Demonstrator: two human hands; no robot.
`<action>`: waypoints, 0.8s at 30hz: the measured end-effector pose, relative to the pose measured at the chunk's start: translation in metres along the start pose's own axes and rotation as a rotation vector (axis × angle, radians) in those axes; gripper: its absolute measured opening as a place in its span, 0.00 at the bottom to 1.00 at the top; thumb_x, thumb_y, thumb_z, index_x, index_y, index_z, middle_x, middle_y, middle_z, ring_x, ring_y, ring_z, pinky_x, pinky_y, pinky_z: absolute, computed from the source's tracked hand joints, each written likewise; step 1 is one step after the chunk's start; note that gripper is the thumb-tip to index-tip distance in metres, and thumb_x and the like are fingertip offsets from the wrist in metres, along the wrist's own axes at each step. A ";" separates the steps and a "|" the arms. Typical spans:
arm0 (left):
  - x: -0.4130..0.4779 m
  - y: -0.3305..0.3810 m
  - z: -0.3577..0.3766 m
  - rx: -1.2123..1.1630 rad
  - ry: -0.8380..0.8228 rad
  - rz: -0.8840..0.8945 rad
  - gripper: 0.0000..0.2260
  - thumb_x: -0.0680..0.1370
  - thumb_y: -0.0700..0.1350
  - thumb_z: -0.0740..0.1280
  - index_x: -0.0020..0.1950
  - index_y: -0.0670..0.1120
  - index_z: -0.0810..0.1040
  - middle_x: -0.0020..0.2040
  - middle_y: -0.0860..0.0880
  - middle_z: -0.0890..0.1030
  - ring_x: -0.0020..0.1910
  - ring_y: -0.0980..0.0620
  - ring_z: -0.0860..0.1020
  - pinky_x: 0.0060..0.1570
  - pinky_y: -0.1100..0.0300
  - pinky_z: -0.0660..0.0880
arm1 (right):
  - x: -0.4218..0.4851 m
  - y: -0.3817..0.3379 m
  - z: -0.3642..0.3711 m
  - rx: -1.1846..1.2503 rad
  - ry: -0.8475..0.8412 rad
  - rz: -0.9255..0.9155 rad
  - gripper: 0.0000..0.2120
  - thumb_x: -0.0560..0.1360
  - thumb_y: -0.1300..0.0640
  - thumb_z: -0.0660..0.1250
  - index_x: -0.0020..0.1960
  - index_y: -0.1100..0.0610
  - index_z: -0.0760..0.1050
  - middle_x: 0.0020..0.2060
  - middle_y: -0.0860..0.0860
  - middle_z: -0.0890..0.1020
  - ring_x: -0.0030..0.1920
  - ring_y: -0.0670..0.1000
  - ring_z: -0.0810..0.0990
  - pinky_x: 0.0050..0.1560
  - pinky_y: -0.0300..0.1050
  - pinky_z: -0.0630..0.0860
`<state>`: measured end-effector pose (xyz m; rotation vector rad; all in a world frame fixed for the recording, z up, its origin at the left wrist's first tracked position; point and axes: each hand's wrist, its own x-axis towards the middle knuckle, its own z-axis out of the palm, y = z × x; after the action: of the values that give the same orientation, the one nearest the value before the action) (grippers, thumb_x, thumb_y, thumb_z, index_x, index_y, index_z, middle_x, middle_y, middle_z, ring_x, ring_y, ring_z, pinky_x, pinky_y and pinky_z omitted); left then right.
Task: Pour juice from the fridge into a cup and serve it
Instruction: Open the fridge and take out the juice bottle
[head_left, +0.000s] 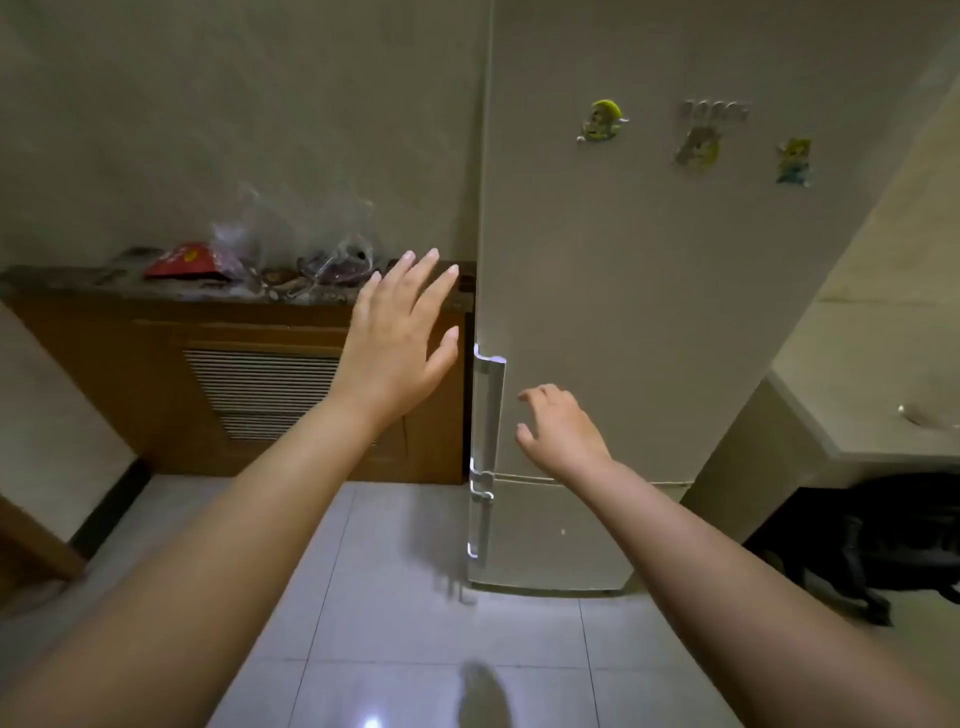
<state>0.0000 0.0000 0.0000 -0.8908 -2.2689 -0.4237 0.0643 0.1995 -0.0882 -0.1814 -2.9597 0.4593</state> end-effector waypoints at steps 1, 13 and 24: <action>0.012 -0.006 0.007 0.027 0.012 0.044 0.26 0.78 0.51 0.59 0.75 0.47 0.60 0.76 0.45 0.60 0.76 0.46 0.54 0.73 0.45 0.51 | 0.012 0.001 0.003 -0.017 0.005 -0.009 0.20 0.75 0.54 0.60 0.66 0.57 0.66 0.63 0.54 0.71 0.61 0.56 0.69 0.57 0.51 0.71; 0.159 -0.058 0.078 0.311 0.145 0.464 0.26 0.79 0.50 0.59 0.76 0.47 0.58 0.77 0.44 0.58 0.76 0.44 0.54 0.72 0.39 0.53 | 0.121 0.005 0.063 -0.102 0.077 -0.135 0.31 0.77 0.55 0.62 0.75 0.60 0.52 0.74 0.57 0.59 0.74 0.56 0.58 0.73 0.48 0.56; 0.195 -0.086 0.102 0.357 0.076 0.621 0.25 0.82 0.54 0.52 0.78 0.50 0.50 0.78 0.47 0.52 0.77 0.45 0.50 0.71 0.38 0.46 | 0.127 -0.004 0.080 -0.108 0.028 -0.092 0.40 0.66 0.72 0.67 0.74 0.64 0.53 0.67 0.59 0.69 0.64 0.60 0.68 0.61 0.50 0.72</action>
<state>-0.2147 0.0839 0.0519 -1.2838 -1.7914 0.2149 -0.0731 0.1898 -0.1468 -0.0627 -2.9514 0.2832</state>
